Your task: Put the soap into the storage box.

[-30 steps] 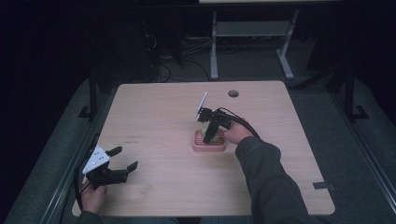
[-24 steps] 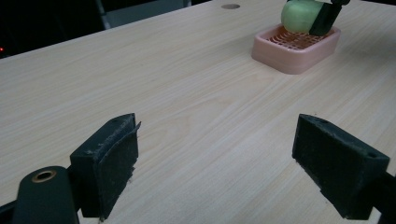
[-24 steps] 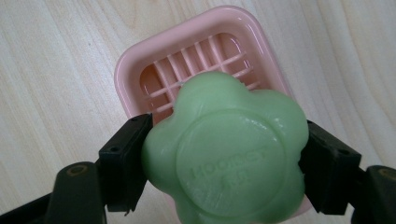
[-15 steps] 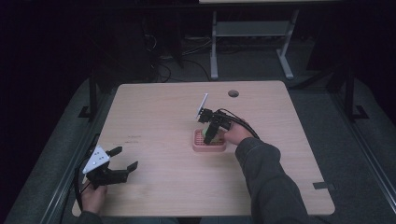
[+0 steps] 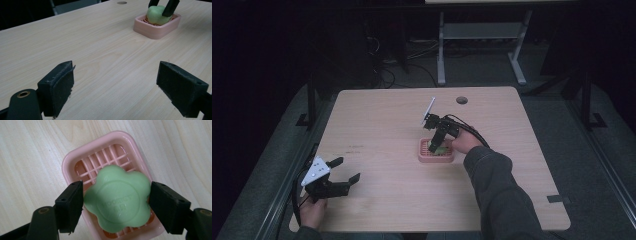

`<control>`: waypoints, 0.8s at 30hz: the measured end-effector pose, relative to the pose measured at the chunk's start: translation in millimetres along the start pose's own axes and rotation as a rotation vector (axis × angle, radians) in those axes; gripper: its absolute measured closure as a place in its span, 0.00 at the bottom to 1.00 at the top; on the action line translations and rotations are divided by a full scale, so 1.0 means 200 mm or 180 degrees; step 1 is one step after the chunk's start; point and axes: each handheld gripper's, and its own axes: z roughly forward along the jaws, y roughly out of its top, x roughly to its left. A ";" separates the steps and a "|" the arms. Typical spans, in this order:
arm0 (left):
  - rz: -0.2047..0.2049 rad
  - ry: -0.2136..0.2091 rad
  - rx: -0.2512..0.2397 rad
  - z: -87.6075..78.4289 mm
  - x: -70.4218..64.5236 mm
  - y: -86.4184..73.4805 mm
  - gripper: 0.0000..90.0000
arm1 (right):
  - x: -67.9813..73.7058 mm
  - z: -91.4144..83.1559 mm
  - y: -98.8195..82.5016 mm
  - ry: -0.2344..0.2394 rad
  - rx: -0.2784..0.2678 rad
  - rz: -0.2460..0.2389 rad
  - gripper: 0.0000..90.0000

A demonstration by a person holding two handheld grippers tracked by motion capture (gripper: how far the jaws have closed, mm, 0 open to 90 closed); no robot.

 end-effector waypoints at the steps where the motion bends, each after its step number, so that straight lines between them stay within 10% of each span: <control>1: -0.0001 0.0000 0.0002 0.00 0.00 0.00 0.16 | 0.00 -0.01 0.00 0.0001 -0.0018 0.0014 0.32; 24: -0.0015 0.0036 -0.0001 -0.01 0.00 -0.01 0.16 | -0.02 -0.11 -0.08 -0.0011 -0.0242 0.0116 0.29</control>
